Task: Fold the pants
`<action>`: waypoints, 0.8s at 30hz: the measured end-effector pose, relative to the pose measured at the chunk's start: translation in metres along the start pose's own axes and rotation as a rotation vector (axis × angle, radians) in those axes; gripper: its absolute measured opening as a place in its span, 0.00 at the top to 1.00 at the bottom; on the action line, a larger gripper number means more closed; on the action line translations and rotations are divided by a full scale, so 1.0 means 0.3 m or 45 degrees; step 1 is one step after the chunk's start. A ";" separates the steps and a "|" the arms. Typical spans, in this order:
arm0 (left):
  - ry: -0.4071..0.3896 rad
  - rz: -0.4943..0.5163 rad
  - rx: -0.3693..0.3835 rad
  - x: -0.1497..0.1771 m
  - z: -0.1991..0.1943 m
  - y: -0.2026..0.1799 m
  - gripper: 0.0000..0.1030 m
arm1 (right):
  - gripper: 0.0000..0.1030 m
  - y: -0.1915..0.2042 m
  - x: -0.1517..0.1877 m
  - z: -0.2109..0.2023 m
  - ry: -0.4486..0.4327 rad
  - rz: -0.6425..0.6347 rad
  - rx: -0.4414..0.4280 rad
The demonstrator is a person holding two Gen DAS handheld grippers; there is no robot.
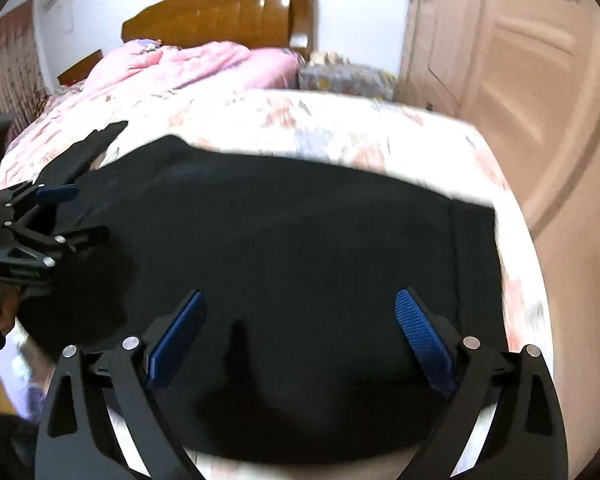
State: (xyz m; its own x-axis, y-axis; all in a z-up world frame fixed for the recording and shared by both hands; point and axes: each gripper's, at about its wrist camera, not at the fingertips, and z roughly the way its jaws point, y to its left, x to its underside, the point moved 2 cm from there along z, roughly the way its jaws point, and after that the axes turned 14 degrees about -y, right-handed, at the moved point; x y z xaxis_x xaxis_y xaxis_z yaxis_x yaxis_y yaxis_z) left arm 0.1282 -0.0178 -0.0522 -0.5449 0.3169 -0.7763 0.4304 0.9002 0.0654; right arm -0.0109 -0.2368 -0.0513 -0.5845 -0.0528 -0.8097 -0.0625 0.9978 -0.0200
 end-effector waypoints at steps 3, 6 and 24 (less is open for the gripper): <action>0.022 0.015 -0.044 -0.002 0.045 0.000 0.02 | 0.10 0.026 -0.015 0.125 0.083 -0.018 0.028; 0.034 0.024 -0.080 0.029 0.038 0.022 0.02 | 0.08 0.019 0.040 0.176 0.135 -0.058 0.046; -0.070 -0.037 -0.282 -0.046 -0.095 0.298 0.02 | 0.08 0.398 -0.137 0.355 0.119 -0.207 -0.129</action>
State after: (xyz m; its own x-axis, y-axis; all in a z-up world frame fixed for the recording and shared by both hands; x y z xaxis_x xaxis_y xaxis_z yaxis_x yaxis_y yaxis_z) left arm 0.1538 0.0669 -0.0177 -0.5120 0.2782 -0.8127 0.2431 0.9544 0.1735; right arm 0.0918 -0.1114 -0.0830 -0.6322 -0.2205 -0.7428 -0.2403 0.9672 -0.0827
